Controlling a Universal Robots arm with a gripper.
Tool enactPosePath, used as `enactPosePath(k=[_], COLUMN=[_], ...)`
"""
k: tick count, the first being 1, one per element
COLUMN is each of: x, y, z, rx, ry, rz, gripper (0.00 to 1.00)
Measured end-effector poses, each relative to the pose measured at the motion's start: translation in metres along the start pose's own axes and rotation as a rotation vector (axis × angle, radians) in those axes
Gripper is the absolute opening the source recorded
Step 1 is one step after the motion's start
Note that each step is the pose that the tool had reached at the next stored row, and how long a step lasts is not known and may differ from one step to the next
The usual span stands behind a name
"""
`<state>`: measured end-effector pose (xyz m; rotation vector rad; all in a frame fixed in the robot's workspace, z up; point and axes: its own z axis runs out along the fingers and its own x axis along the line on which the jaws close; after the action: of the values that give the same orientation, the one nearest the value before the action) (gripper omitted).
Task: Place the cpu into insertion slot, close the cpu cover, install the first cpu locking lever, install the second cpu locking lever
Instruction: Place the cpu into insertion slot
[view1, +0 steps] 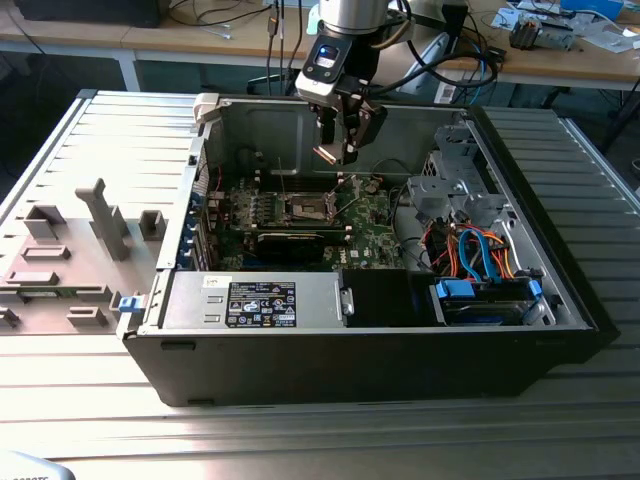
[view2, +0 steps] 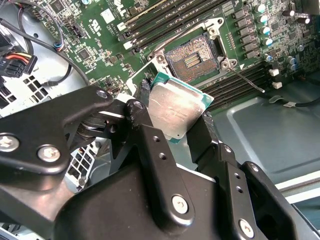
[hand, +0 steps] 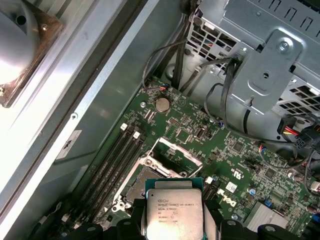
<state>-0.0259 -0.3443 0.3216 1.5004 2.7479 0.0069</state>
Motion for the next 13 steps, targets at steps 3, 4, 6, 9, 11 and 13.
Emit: enactPosePath(k=[3, 4, 6, 9, 11, 13], x=[0.0, 0.0, 0.0, 0.0, 0.0, 0.0], y=[0.0, 0.0, 0.0, 0.0, 0.0, 0.0], z=[0.0, 0.0, 0.0, 0.0, 0.0, 0.0], rx=[0.0003, 0.0007, 0.0007, 0.0009, 0.001, 0.0012], ry=[-0.0004, -0.001, -0.0011, -0.0013, -0.0015, -0.0018], rz=[0.006, 0.013, 0.015, 0.018, 0.019, 0.021], gripper=[0.54, 0.54, 0.54, 0.54, 0.54, 0.54])
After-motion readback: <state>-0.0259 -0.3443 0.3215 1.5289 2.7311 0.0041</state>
